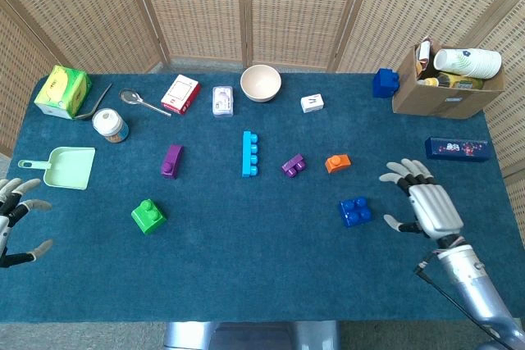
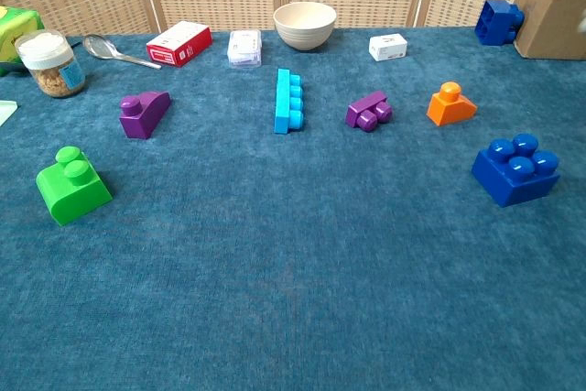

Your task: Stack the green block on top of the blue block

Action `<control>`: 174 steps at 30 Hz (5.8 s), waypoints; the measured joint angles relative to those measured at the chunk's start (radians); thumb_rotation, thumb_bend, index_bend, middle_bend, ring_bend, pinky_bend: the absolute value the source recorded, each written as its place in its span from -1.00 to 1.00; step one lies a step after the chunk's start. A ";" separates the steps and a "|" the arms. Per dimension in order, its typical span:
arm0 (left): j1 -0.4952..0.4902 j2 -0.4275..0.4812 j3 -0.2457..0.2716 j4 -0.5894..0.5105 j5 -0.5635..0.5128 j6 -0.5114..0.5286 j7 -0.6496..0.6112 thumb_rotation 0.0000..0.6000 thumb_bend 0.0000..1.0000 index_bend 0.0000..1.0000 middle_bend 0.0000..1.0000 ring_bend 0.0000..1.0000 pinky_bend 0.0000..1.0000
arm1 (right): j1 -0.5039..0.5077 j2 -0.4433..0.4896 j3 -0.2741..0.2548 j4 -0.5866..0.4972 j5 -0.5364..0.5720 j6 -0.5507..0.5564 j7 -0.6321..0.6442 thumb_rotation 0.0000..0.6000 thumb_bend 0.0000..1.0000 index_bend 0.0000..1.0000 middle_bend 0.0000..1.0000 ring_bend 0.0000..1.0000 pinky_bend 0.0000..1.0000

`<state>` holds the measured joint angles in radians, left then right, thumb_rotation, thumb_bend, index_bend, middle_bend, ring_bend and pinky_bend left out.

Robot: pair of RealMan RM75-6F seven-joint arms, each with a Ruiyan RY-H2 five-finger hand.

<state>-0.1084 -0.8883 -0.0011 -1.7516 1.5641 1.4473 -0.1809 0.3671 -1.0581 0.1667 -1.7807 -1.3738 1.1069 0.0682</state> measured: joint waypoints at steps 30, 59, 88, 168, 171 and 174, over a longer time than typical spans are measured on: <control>-0.056 -0.053 -0.004 0.075 -0.013 -0.085 -0.045 1.00 -0.48 -0.30 -0.75 -0.86 -1.00 | 0.181 -0.174 -0.057 0.101 0.204 -0.195 -0.371 0.76 -0.52 -0.52 -0.72 -1.00 -1.00; -0.064 -0.066 0.001 0.085 -0.009 -0.084 -0.052 1.00 -0.48 -0.30 -0.75 -0.86 -1.00 | 0.232 -0.204 -0.097 0.180 0.254 -0.228 -0.431 0.60 -0.53 -0.54 -0.73 -1.00 -1.00; -0.052 -0.056 0.006 0.087 -0.006 -0.058 -0.059 1.00 -0.48 -0.30 -0.75 -0.86 -1.00 | 0.274 -0.260 -0.099 0.272 0.291 -0.308 -0.360 0.99 -0.53 -0.09 -0.72 -1.00 -1.00; -0.022 -0.078 0.010 0.210 -0.044 -0.070 -0.162 1.00 -0.47 -0.32 -0.75 -0.89 -1.00 | 0.825 -0.636 0.015 0.398 0.556 -0.504 -0.361 0.98 -0.55 -0.64 -0.74 -1.00 -1.00; -0.025 -0.078 0.010 0.208 -0.036 -0.069 -0.160 1.00 -0.48 -0.32 -0.75 -0.89 -1.00 | 0.824 -0.622 0.012 0.383 0.563 -0.493 -0.364 0.95 -0.55 -0.68 -0.74 -1.00 -1.00; -0.028 -0.076 0.010 0.205 -0.029 -0.068 -0.158 1.00 -0.47 -0.32 -0.75 -0.89 -1.00 | 0.823 -0.607 0.010 0.364 0.569 -0.485 -0.367 0.91 -0.55 -0.69 -0.75 -1.00 -1.00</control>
<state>-0.1365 -0.9648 0.0093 -1.5461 1.5348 1.3793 -0.3390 1.1901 -1.6649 0.1765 -1.4169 -0.8053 0.6222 -0.2987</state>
